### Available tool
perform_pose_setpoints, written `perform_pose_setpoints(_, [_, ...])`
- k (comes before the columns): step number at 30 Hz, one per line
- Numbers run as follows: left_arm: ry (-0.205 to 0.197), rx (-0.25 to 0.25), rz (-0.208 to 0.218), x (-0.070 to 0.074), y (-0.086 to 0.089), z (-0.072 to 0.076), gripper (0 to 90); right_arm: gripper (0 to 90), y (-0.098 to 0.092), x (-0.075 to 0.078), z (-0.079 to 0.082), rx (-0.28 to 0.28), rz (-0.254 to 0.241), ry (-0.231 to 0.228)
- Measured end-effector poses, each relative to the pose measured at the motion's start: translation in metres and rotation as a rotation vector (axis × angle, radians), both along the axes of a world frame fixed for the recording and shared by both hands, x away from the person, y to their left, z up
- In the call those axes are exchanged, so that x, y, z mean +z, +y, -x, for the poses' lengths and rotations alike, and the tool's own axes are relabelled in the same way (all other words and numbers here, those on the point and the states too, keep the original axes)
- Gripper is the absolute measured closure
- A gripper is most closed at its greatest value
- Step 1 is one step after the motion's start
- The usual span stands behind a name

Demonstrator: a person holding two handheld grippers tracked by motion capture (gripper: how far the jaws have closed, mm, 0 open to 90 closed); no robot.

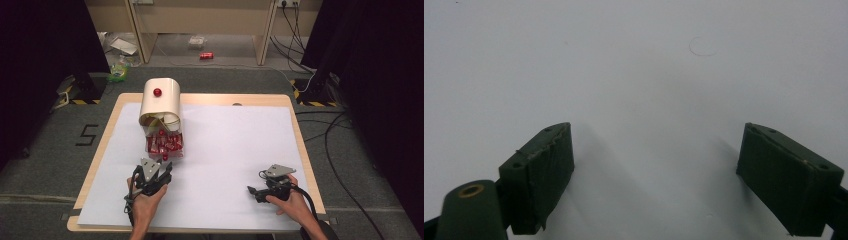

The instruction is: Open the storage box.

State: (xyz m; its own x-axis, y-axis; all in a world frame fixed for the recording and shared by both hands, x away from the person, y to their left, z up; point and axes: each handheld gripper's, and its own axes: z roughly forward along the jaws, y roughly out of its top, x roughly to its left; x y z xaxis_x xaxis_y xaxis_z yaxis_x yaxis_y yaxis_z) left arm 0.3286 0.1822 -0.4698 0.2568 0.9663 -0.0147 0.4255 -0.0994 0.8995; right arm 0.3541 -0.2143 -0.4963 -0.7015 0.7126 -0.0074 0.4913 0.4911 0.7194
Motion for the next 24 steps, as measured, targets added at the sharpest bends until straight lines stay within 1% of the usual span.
perform_pose_setpoints(1, [0.0,0.0,0.0,0.0,0.0,0.0,53.7,15.4,0.0,0.0,0.0,0.0,0.0,0.0])
perform_pose_setpoints(2, [0.011,-0.012,0.015,0.002,0.002,0.0,51.1,15.4,0.0,0.0,0.0,0.0,0.0,0.0])
perform_pose_setpoints(3, [0.011,-0.012,0.015,0.002,0.002,0.0,48.9,15.4,0.0,0.0,0.0,0.0,0.0,0.0])
perform_pose_setpoints(4, [0.013,-0.018,0.031,0.005,0.004,0.0,46.4,15.4,0.0,0.0,0.0,0.0,0.0,0.001])
perform_pose_setpoints(5, [0.013,-0.018,0.031,0.005,0.004,0.0,44.4,15.4,0.0,0.0,0.0,0.0,0.0,0.001])
perform_pose_setpoints(6, [0.018,-0.034,0.041,0.009,0.005,0.001,42.5,15.4,0.0,0.0,0.0,0.0,0.001,-0.001])
perform_pose_setpoints(8, [0.021,-0.04,0.038,0.01,0.006,0.001,38.6,15.4,0.0,0.0,0.0,0.0,0.001,0.0])
perform_pose_setpoints(9, [0.026,-0.046,0.033,0.011,0.006,0.001,38.6,15.4,0.0,0.0,0.0,0.0,0.0,0.001])
perform_pose_setpoints(10, [0.033,-0.049,0.031,0.012,0.006,0.0,35.0,15.4,0.0,0.0,0.0,0.0,0.001,0.0])
perform_pose_setpoints(11, [0.035,-0.05,0.031,0.013,0.006,0.0,35.0,15.4,0.0,0.0,0.0,0.0,0.001,0.0])
perform_pose_setpoints(12, [0.032,-0.063,0.024,0.013,0.005,-0.001,31.9,15.3,0.0,0.0,0.0,0.0,0.0,0.0])
perform_pose_setpoints(15, [0.032,-0.072,0.02,0.013,0.004,-0.002,29.4,15.3,0.0,0.0,0.0,0.0,0.0,0.001])
perform_pose_setpoints(16, [0.03,-0.089,0.013,0.014,0.003,-0.002,27.2,15.4,0.0,0.0,0.0,0.0,0.001,-0.001])
perform_pose_setpoints(18, [0.025,-0.097,-0.001,0.015,0.002,-0.003,25.4,15.3,0.0,0.0,0.0,0.0,0.0,0.001])
perform_pose_setpoints(21, [0.023,-0.099,-0.001,0.017,0.002,-0.004,21.3,15.4,0.0,0.0,0.0,0.0,0.001,0.0])
perform_pose_setpoints(24, [0.019,-0.103,-0.007,0.02,0.002,-0.005,19.5,15.3,0.0,0.0,0.0,0.0,0.0,0.001])
